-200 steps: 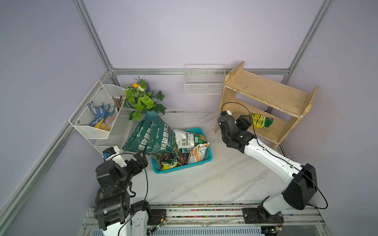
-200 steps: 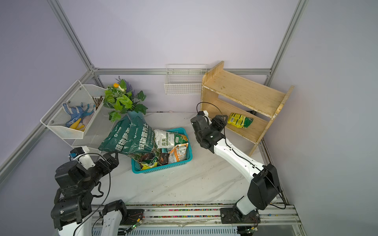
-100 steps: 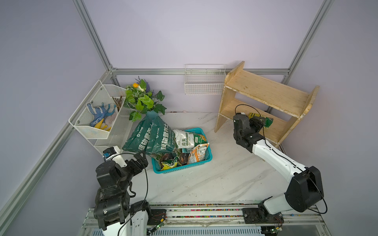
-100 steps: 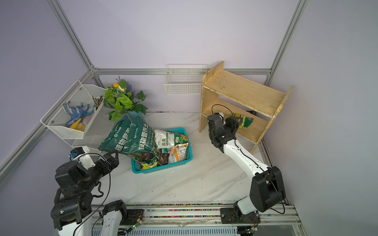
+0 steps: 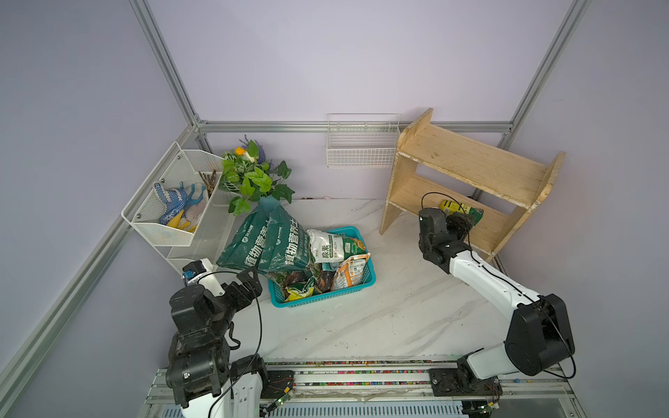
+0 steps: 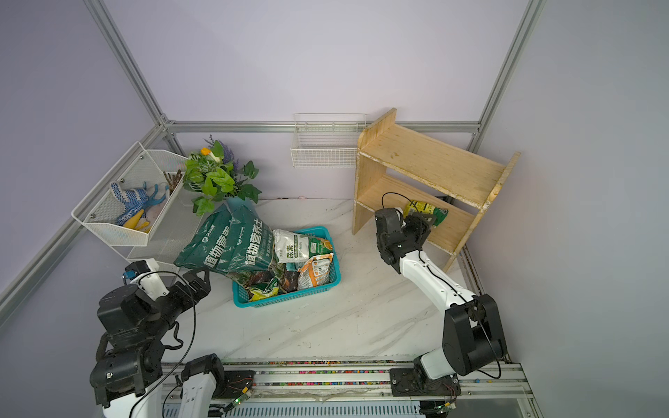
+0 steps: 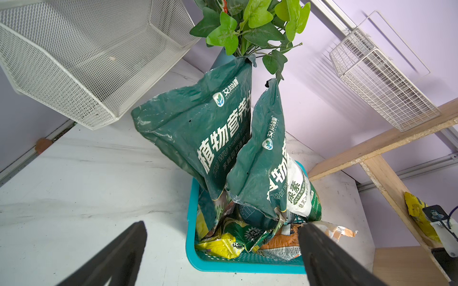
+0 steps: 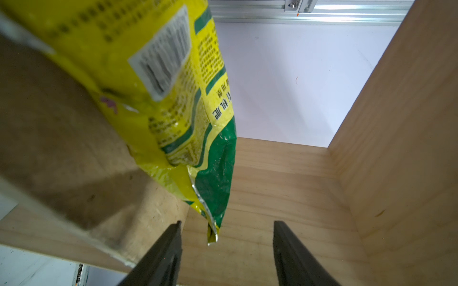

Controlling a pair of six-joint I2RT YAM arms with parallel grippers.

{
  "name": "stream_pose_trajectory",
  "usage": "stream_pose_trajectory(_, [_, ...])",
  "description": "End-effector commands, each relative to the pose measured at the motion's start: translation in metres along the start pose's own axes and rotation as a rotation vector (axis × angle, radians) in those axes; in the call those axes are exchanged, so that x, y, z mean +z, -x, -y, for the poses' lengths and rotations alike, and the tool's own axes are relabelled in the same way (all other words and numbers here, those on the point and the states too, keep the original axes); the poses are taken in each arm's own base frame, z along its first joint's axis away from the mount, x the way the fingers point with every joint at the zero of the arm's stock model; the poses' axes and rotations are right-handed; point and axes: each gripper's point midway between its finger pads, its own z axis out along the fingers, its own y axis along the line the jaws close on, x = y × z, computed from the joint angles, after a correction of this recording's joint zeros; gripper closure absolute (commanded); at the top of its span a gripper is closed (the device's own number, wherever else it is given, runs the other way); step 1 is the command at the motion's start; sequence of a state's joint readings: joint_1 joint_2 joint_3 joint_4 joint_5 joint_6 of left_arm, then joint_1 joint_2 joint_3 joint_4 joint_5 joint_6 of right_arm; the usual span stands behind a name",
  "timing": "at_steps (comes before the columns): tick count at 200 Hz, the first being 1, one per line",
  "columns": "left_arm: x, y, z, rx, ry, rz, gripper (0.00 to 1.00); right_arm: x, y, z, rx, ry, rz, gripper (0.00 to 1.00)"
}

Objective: Take down the fertilizer bag from the shelf
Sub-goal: Pick up the fertilizer bag from the shelf.

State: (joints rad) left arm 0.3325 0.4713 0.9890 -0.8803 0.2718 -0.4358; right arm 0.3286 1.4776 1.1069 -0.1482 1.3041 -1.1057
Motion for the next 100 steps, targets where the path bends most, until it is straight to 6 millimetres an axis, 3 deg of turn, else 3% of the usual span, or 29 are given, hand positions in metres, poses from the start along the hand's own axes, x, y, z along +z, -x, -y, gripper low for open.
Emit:
stream_pose_trajectory(1, [-0.002, 0.000, 0.002, -0.002, -0.006, -0.004, 0.00, 0.005, -0.001, 0.013, 0.060, -0.021, -0.022, 0.37])
stream_pose_trajectory(100, [-0.002, 0.001, 0.002, -0.002, -0.004, -0.003, 0.00, 0.032, 0.002, -0.002, 0.030, -0.020, -0.101, 0.37])
